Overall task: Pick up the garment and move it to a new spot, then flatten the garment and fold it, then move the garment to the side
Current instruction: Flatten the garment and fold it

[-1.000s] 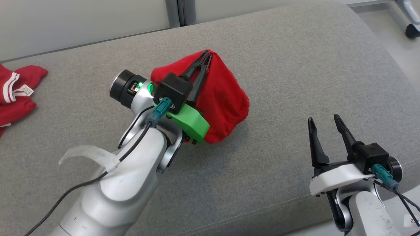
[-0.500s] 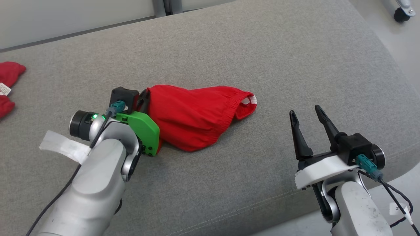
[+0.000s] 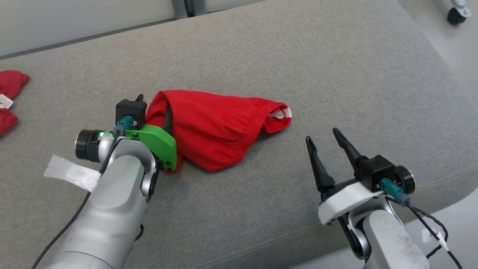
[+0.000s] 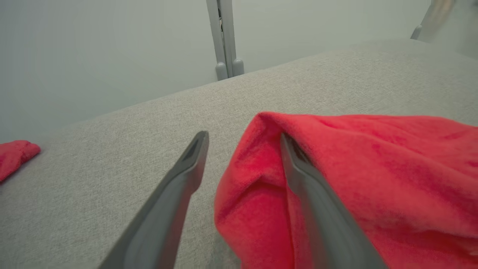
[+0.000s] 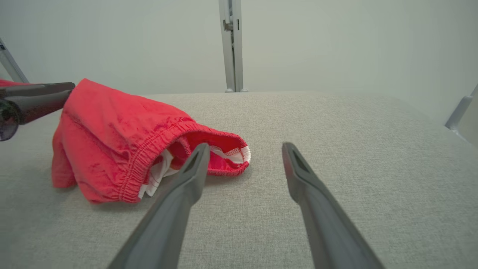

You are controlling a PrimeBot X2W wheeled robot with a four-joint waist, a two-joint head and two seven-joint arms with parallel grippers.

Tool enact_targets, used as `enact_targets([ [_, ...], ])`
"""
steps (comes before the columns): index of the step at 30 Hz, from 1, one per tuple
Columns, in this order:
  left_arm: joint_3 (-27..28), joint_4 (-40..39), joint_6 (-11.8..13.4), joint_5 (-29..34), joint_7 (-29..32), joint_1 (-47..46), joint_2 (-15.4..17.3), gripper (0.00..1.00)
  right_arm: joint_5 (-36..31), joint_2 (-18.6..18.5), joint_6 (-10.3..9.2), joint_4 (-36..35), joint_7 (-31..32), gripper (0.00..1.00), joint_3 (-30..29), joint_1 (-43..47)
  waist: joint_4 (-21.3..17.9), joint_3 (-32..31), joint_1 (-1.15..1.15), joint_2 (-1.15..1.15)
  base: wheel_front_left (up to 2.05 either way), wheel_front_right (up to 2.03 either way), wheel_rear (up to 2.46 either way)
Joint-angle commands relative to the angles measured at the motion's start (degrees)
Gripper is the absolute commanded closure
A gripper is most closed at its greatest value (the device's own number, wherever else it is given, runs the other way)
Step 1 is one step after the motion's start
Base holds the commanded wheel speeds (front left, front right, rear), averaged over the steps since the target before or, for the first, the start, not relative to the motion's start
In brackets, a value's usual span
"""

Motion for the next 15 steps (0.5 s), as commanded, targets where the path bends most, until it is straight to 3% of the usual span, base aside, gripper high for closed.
enact_targets([
  [1, 0.35, 0.28, -0.43, -0.77, -0.59, 0.31, -0.11, 0.0, -0.12, -0.1, 0.0, 0.4, -0.32, 0.0, 0.43, 0.01, 1.76, -0.96, 0.0, 0.0, 0.0, 0.0, 0.0],
  [6, 0.84, -1.42, -1.82, -1.12, -1.42, 3.35, -1.63, 0.0, 0.57, -0.13, 0.0, 2.07, -0.33, 0.0, 1.87, 0.92, 6.55, -2.85, 0.0, 0.0, 0.0, 0.0, 0.0],
  [15, 2.37, -16.43, -0.9, 0.75, -1.42, 14.79, -2.26, 0.0, 0.72, -0.4, -0.01, 7.09, -0.44, 0.0, 2.19, 0.29, 15.95, -4.2, 0.0, 0.0, 0.0, 0.0, 0.0],
])
